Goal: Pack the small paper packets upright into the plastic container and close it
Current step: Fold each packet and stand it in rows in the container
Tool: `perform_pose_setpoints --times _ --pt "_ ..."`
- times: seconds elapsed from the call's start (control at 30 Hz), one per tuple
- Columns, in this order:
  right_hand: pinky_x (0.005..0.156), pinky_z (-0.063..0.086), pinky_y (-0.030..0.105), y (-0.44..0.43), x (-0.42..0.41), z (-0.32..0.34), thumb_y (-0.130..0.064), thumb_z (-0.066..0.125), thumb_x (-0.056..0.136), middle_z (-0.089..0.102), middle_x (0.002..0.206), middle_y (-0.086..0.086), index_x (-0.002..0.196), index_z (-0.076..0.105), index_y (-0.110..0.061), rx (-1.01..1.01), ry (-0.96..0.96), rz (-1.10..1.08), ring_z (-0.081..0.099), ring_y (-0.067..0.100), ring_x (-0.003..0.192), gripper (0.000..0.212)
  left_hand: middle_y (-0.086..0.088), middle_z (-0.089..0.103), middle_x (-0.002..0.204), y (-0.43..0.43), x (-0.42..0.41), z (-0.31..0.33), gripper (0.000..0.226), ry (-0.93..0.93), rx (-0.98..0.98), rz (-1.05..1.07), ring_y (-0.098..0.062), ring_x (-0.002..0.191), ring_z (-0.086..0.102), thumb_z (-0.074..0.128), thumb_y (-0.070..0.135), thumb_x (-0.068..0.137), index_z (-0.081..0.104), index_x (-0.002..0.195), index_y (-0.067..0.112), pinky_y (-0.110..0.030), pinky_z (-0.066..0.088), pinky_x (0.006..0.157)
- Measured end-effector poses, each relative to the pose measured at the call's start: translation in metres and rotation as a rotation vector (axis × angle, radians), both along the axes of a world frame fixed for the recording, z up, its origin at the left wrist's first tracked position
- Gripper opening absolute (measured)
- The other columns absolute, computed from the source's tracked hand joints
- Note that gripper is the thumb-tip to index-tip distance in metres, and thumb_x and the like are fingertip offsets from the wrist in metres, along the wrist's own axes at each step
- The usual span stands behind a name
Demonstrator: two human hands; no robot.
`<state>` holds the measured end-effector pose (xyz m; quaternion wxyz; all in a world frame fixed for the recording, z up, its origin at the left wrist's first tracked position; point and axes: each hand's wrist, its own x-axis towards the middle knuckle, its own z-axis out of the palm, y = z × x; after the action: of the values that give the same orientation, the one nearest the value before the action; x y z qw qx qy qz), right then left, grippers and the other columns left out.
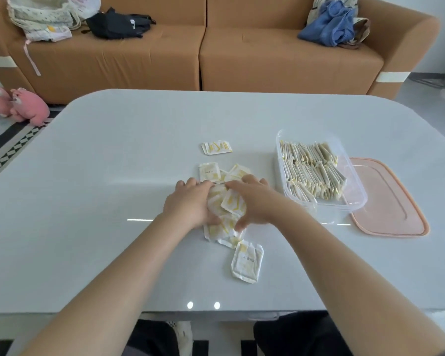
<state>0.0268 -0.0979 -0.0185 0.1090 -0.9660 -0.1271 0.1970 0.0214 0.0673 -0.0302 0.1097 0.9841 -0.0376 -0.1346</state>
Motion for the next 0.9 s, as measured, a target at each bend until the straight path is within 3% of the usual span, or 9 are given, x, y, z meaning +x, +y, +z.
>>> perform_pose_setpoints --times 0.13,0.2,0.3,0.4,0.5,0.63,0.8,0.9 --pt "0.082 0.050 0.038 0.007 -0.014 -0.016 -0.013 0.065 0.083 0.044 0.122 0.008 0.129 0.048 -0.024 0.254 -0.157 -0.260 0.056 0.031 0.100 0.050 -0.006 0.053 0.112 -0.007 -0.010 -0.005 0.039 -0.187 -0.151 0.165 -0.030 0.109 0.051 0.064 0.032 0.084 0.053 0.120 0.023 -0.034 0.042 0.074" --pt "0.071 0.045 0.033 0.009 -0.018 -0.018 -0.005 0.051 0.084 0.055 0.111 0.009 0.117 0.056 -0.018 0.325 -0.243 -0.356 0.058 0.032 0.090 0.036 -0.004 0.061 0.102 -0.008 -0.010 -0.006 0.024 -0.187 -0.264 0.249 -0.030 0.098 0.058 0.060 0.026 0.083 0.060 0.108 0.023 -0.032 0.044 0.071" --pt "0.065 0.044 0.032 0.006 -0.020 -0.012 -0.005 0.049 0.082 0.063 0.083 0.006 0.099 0.061 -0.012 0.471 -0.288 -0.485 0.059 0.031 0.083 0.022 0.002 0.063 0.081 -0.004 -0.013 -0.004 0.002 -0.205 -0.478 0.383 -0.027 0.082 0.060 0.060 0.023 0.081 0.058 0.080 0.024 -0.030 0.043 0.062" --pt "0.069 0.057 0.043 0.004 -0.022 -0.001 -0.011 0.058 0.084 0.063 0.076 0.001 0.095 0.061 -0.012 0.756 -0.233 -0.634 0.066 0.025 0.067 0.012 0.002 0.056 0.065 -0.001 -0.020 0.000 0.007 -0.310 -0.668 0.510 -0.028 0.071 0.057 0.061 0.019 0.080 0.057 0.075 0.016 -0.032 0.042 0.059" --pt "0.072 0.059 0.040 0.001 -0.025 0.013 -0.010 0.067 0.084 0.065 0.081 0.001 0.101 0.063 -0.007 1.042 -0.057 -0.718 0.062 0.011 0.054 0.018 0.009 0.044 0.050 -0.001 -0.024 0.008 0.011 -0.330 -0.901 0.590 -0.025 0.054 0.048 0.064 0.018 0.081 0.061 0.078 0.008 -0.036 0.045 0.059" --pt "0.077 0.059 0.033 -0.005 -0.029 0.025 -0.010 0.069 0.086 0.069 0.085 0.008 0.098 0.068 -0.006 1.257 0.122 -0.686 0.063 0.012 0.062 0.013 0.012 0.030 0.042 -0.001 -0.026 0.018 0.015 -0.290 -1.070 0.581 -0.009 0.041 0.031 0.064 0.015 0.086 0.062 0.081 0.001 -0.026 0.035 0.051" --pt "0.084 0.058 0.039 -0.005 -0.028 0.025 -0.015 0.066 0.089 0.072 0.103 0.016 0.101 0.068 -0.010 1.308 0.193 -0.658 0.070 0.027 0.092 0.012 0.013 0.029 0.047 -0.006 -0.029 0.030 0.018 -0.182 -1.120 0.462 -0.007 0.045 0.029 0.069 0.022 0.086 0.065 0.071 0.015 -0.025 0.030 0.051" --pt "0.079 0.059 0.038 -0.004 -0.024 0.027 -0.010 0.065 0.090 0.070 0.100 0.014 0.103 0.064 -0.010 1.353 0.173 -0.698 0.069 0.026 0.088 0.013 0.014 0.032 0.047 -0.009 -0.032 0.034 0.019 -0.147 -1.129 0.433 -0.006 0.043 0.030 0.070 0.023 0.086 0.065 0.068 0.018 -0.026 0.030 0.051"
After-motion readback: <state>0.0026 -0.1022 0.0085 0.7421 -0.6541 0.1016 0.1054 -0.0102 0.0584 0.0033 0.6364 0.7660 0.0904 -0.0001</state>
